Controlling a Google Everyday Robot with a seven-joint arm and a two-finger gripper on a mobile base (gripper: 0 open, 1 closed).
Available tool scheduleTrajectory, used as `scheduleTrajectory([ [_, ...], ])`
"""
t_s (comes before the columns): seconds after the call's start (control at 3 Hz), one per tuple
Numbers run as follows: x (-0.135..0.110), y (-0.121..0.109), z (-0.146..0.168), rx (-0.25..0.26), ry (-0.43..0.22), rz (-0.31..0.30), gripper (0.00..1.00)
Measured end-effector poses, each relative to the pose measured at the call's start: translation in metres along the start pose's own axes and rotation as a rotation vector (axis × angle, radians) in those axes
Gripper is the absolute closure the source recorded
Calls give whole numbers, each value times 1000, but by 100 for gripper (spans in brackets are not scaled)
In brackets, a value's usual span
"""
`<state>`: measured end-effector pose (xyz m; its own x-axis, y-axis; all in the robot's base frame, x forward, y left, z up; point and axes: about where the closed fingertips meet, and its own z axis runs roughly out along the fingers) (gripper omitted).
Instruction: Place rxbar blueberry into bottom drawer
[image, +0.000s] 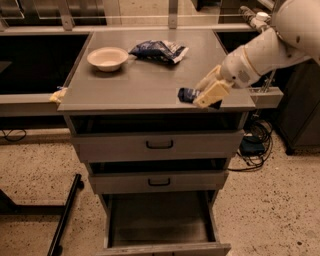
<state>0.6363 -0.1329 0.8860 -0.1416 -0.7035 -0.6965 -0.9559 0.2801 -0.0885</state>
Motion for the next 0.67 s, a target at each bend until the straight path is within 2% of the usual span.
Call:
scheduleTrajectory([
  [0.33,18,58,-20,-65,34,-73,100],
  [0.67,41,101,-35,-108,60,-106,100],
])
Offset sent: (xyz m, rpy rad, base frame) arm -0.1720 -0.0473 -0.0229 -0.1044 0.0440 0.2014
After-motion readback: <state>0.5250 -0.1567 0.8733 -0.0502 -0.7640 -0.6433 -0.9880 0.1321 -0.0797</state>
